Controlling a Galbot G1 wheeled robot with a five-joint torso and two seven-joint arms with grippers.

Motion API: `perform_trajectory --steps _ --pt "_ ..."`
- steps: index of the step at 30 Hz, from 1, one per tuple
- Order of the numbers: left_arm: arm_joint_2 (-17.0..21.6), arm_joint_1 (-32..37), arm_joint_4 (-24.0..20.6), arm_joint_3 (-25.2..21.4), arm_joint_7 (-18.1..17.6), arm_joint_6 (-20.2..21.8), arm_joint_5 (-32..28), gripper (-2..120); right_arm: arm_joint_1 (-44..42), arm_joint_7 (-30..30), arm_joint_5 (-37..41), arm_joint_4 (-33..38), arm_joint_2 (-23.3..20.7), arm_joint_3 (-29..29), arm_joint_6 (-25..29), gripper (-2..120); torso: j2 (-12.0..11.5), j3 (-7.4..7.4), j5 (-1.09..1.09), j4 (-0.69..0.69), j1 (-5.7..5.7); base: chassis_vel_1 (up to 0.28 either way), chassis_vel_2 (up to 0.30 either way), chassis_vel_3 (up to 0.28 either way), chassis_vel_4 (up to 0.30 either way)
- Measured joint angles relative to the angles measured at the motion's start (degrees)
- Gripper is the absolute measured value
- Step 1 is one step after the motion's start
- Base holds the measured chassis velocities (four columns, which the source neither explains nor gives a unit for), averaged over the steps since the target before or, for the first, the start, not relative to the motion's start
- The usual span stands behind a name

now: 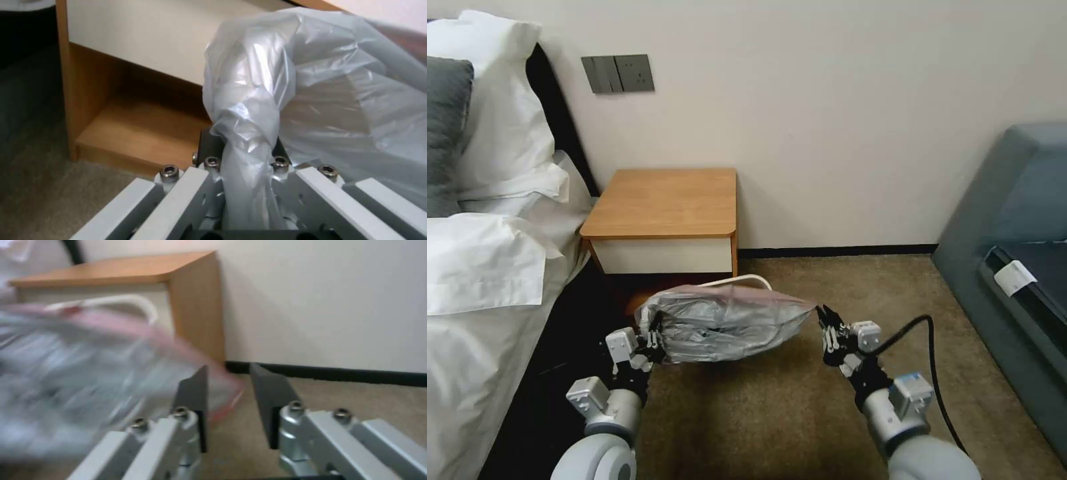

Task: Pick up the garbage bag from the table and place it over the trash can.

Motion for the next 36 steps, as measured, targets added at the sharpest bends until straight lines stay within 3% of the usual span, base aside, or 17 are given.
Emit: perform_trajectory --steps 9,12,21,26,36 --pt "0.03 -0.15 0.37 0.13 0.0 -0.03 0.81 4 -0.59 -3.89 -5.05 0.31 -1.19 0.27 3.12 56 0.0 0.0 0.0 -0.01 0.0 0.0 0.0 0.0 0.0" --pt "0.1 0.37 0.37 0.43 0.26 -0.74 3.39 4 3.88 -7.38 -11.05 -2.18 -2.22 0.29 6.03 71 0.0 0.0 0.02 0.0 0.0 0.0 0.0 0.0 0.0" --pt "-0.66 0.73 0.19 1.6 0.48 -0.98 5.52 4 16.34 -13.33 -20.17 -8.99 -7.24 -5.02 7.4 99 0.0 0.0 0.01 0.01 0.0 0.0 0.0 0.0 0.0" --pt "-0.9 0.93 -0.13 1.83 0.6 -0.98 6.03 4 21.8 -15.12 -23.76 -12.6 -8.56 -9.29 7.04 95 0.0 0.01 0.01 0.01 0.0 0.0 0.0 0.0 0.0" --pt "-0.93 1.13 -0.27 2.06 0.69 -0.98 6.33 4 24.05 -15.32 -27.65 -15.69 -7.98 -10.66 7.78 91 0.0 0.0 0.0 0.0 0.0 0.0 0.0 0.0 0.0"
